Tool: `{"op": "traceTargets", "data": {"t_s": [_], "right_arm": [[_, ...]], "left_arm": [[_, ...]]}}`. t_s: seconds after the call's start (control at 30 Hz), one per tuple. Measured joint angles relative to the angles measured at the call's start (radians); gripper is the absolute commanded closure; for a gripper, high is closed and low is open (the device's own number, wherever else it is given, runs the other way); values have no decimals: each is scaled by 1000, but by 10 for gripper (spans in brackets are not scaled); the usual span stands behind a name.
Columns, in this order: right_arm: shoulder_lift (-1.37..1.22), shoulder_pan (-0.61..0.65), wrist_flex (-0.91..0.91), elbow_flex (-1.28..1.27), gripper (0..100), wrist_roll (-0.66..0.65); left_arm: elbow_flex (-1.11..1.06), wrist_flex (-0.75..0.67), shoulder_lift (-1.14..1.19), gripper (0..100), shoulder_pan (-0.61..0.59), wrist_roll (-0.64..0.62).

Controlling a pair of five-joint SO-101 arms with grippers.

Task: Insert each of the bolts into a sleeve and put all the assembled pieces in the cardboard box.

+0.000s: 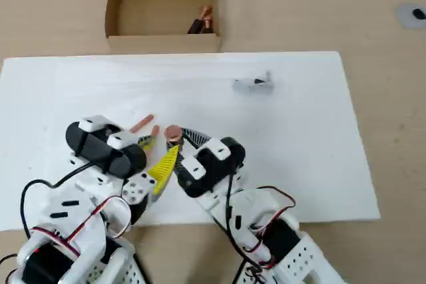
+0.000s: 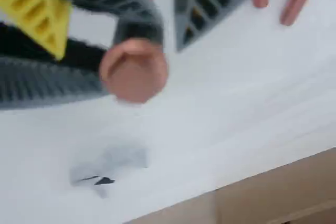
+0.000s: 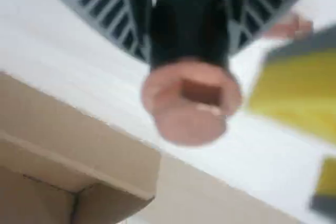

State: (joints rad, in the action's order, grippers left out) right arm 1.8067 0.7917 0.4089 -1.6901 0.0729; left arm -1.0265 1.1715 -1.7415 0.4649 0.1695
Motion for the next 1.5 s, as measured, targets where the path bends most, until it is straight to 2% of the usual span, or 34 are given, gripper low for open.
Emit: {"op": "traceTargets", "data": {"t_s": [0.13, 0.3, 0.47, 0.63, 0.83, 1.17, 1.37, 1.5], "right_arm": [[0, -20, -55, 0, 973, 0], [0, -71, -132, 0, 973, 104], [0, -101, -215, 0, 973, 123], [-41, -121, -196, 104, 973, 127], [-368, -183, -203, 381, 973, 133], [-971, -216, -252, 792, 973, 242], [-1310, -281, -457, 916, 973, 245], [-1528, -316, -489, 1043, 973, 262]], "left_arm": [[54, 8, 0, 847, 0, 0], [175, 109, 9, 850, 0, -28], [221, 210, 63, 859, -11, -66], [224, 224, 81, 884, -123, -69], [224, 270, 81, 881, -279, -71], [224, 270, 81, 850, -523, -74], [224, 270, 81, 850, -575, -74], [224, 270, 81, 850, -580, -74]]}}
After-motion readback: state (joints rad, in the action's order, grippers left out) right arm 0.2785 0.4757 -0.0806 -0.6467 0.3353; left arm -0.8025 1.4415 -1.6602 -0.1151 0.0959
